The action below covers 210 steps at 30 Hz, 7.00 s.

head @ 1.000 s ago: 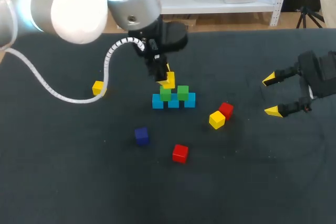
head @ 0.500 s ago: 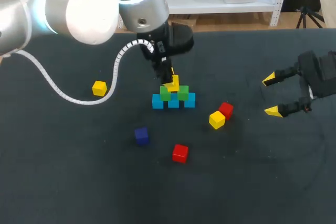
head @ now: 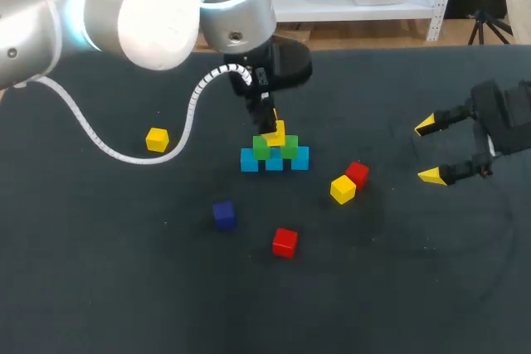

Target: Place the blue cubes, place green cubes on the blue cubes, place the yellow cubes on the green cubes, then place the red cubes on the yellow cubes, and place purple cube on the red cubes.

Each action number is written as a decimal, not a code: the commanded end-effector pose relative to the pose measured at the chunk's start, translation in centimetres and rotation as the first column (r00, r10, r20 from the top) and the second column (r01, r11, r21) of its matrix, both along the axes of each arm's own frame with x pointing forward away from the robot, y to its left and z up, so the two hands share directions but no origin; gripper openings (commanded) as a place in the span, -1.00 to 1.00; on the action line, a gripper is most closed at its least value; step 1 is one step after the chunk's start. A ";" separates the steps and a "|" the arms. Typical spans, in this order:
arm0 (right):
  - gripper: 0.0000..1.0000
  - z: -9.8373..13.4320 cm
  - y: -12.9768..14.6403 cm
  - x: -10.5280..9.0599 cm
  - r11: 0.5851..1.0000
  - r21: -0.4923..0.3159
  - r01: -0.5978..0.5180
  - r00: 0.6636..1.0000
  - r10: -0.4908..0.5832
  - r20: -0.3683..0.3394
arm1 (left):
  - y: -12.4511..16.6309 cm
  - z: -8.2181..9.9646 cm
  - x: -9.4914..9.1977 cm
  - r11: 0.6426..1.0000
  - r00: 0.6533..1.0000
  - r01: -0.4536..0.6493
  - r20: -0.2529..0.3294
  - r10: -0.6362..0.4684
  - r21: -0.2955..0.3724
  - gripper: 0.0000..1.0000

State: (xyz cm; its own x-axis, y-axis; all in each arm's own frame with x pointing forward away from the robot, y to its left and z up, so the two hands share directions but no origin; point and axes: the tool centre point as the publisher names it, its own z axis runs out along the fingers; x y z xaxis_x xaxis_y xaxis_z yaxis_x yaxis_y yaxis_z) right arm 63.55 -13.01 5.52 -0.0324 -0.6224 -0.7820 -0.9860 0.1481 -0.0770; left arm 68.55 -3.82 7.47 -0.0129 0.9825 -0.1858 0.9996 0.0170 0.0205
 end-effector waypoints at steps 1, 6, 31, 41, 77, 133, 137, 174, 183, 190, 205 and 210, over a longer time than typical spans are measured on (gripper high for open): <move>1.00 -0.1 0.0 0.0 1.000 0.002 0.000 1.000 0.000 0.001 | -0.1 -0.2 0.3 1.000 1.000 0.000 -0.008 0.000 0.006 -1.00; 1.00 -0.1 0.0 0.0 1.000 0.002 0.000 1.000 0.000 0.001 | -0.1 -0.5 0.4 1.000 1.000 0.000 -0.013 0.000 0.013 -1.00; 1.00 -0.1 0.0 0.0 1.000 0.002 0.000 1.000 0.000 0.001 | -0.3 -0.7 0.8 0.999 1.000 0.003 -0.016 -0.002 0.032 -1.00; 1.00 -0.1 0.0 0.0 1.000 0.002 0.000 1.000 0.000 0.001 | -0.2 -0.8 0.8 0.999 1.000 0.002 -0.015 -0.001 0.035 -1.00; 1.00 -0.1 0.0 0.0 1.000 0.002 0.000 1.000 0.000 0.001 | 0.0 -1.0 0.9 0.999 1.000 0.004 -0.021 -0.003 0.043 -0.48; 1.00 -0.1 0.0 0.0 1.000 0.002 0.000 1.000 0.000 0.001 | 4.8 3.6 0.1 0.994 0.993 -0.102 0.061 0.104 -0.043 1.00; 1.00 -0.1 0.0 0.0 1.000 0.002 0.000 1.000 0.000 0.001 | 6.5 3.0 -0.1 0.993 0.991 -0.117 0.062 0.118 -0.031 1.00; 1.00 -0.1 0.0 0.0 1.000 0.002 0.000 1.000 0.000 0.001 | 22.3 -4.8 5.8 0.971 0.989 0.132 0.043 -0.143 0.201 1.00; 1.00 -0.1 0.0 0.0 1.000 0.002 0.000 1.000 0.000 0.001 | 22.1 -5.6 6.4 0.967 0.982 0.172 0.046 -0.184 0.185 1.00; 1.00 -0.1 0.0 0.0 1.000 0.002 0.000 1.000 0.000 0.001 | 22.0 -6.5 6.4 0.967 0.980 0.184 0.043 -0.194 0.174 1.00; 1.00 -0.1 0.0 0.0 1.000 0.002 0.000 1.000 0.000 0.001 | 21.6 -7.7 6.3 0.972 0.980 0.184 0.045 -0.192 0.144 -0.17; 1.00 -0.1 0.0 0.0 1.000 0.002 0.000 1.000 0.000 0.001 | 21.8 -7.7 6.1 0.974 0.982 0.175 0.047 -0.183 0.141 -0.92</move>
State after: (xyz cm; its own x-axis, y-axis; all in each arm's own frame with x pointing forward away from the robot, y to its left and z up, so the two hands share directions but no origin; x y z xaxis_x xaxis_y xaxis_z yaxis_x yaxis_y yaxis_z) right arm 63.55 -13.01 5.52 -0.0324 -0.6224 -0.7820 -0.9860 0.1481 -0.0770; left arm 74.83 17.72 -0.21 0.1710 0.9844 -0.0412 0.9835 -0.1681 0.0661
